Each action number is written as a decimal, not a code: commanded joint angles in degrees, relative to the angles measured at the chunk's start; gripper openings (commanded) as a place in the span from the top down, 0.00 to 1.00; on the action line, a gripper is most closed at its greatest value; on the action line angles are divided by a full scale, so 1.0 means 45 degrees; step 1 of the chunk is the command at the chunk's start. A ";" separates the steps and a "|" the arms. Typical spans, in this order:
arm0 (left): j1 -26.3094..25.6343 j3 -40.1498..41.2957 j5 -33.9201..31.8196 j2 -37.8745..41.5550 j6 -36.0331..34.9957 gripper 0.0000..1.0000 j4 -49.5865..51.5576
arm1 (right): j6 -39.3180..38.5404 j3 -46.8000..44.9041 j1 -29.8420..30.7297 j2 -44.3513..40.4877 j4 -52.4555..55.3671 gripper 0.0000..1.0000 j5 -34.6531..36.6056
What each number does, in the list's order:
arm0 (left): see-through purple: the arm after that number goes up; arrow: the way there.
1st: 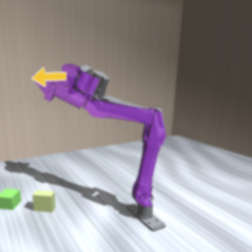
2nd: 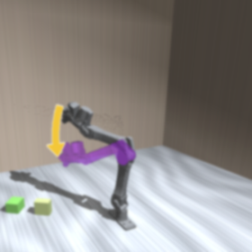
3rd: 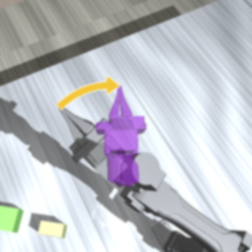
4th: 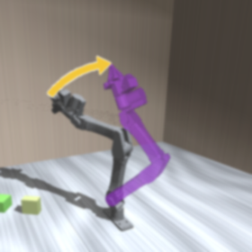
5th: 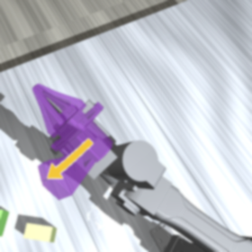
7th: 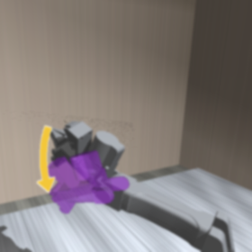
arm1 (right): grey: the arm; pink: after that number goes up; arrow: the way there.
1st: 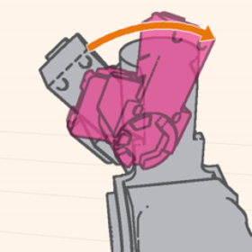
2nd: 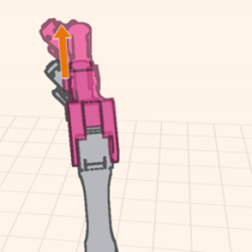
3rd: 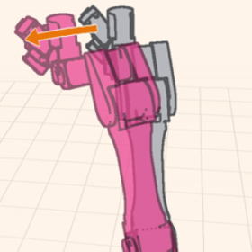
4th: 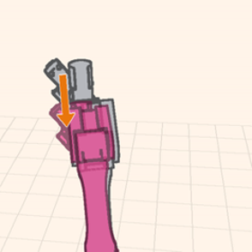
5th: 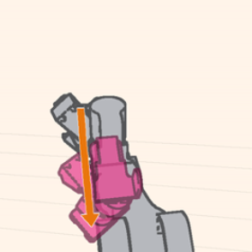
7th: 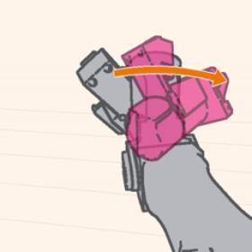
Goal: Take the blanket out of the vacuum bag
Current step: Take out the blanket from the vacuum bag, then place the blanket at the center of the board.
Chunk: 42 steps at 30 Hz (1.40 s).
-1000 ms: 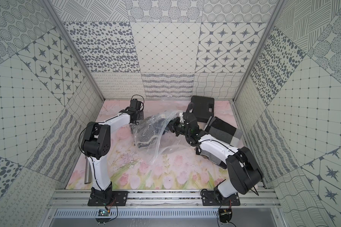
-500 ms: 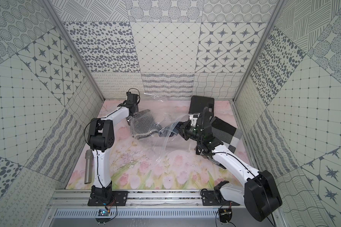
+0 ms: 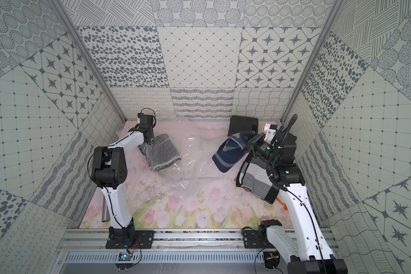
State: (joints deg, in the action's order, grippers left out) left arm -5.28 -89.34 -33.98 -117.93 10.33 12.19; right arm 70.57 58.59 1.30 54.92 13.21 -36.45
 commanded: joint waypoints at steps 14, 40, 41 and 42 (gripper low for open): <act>0.0126 0.1246 -0.0746 0.0865 -0.0145 1.00 -0.1239 | 0.1384 0.2381 -0.4986 -0.0212 -0.1595 1.00 -0.3971; 0.0156 0.0949 -0.0761 0.0669 -0.0474 1.00 -0.0944 | -0.2081 0.1948 -0.8465 0.4593 -0.2827 1.00 -0.3015; 0.0148 0.1008 -0.0751 0.0716 -0.0510 1.00 -0.0970 | -0.2296 0.1471 -0.8457 0.4593 -0.2874 1.00 -0.2940; 0.0150 0.1053 -0.0780 0.0742 -0.0578 1.00 -0.1018 | -0.2322 0.1031 -0.8463 0.4584 -0.3110 1.00 -0.2900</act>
State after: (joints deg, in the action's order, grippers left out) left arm -4.86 -84.03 -35.29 -114.72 8.56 8.40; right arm 65.21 66.26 -36.47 75.85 2.24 -50.85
